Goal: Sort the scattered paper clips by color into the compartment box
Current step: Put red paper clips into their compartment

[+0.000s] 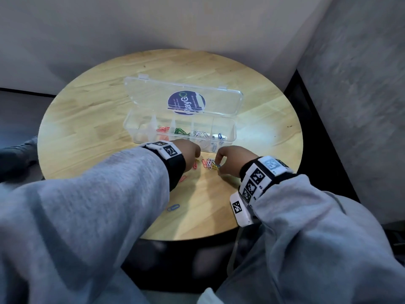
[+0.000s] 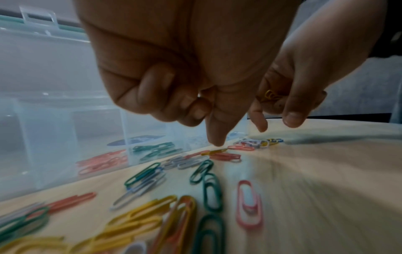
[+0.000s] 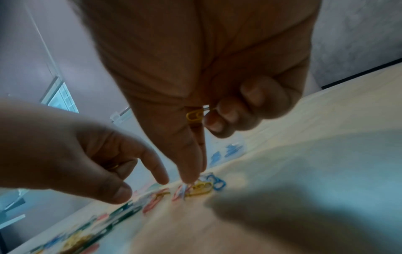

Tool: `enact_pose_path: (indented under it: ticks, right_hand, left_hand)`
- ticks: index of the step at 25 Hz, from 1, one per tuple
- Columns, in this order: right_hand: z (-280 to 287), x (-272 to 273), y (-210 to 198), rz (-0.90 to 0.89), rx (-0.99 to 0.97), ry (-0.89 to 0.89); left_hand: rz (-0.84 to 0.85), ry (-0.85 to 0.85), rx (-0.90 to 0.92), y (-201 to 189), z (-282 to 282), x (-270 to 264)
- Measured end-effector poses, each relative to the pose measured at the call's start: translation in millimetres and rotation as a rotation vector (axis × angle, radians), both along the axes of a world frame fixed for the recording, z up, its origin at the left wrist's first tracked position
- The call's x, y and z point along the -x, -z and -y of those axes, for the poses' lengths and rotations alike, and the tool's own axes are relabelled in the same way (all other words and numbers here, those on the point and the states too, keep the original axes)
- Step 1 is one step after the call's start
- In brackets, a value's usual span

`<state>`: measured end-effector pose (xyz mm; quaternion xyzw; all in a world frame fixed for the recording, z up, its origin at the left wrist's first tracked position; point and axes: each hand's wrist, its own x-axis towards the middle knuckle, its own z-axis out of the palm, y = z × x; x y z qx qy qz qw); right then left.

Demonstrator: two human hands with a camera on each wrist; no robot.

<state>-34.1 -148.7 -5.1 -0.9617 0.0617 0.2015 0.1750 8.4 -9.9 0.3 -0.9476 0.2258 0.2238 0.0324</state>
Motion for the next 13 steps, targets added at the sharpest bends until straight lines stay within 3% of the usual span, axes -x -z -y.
enact_pose_path:
  ticks: [7, 13]
  right_hand:
    - [-9.0, -7.6, 9.0, -0.107, 0.139, -0.103]
    - [-7.8, -2.5, 11.2, -0.008, 0.023, -0.033]
  left_hand:
    - [-0.005, 0.024, -0.070, 12.8, -2.9, -1.6]
    - [-0.069, -0.136, 0.081, 15.1, -16.3, -1.8]
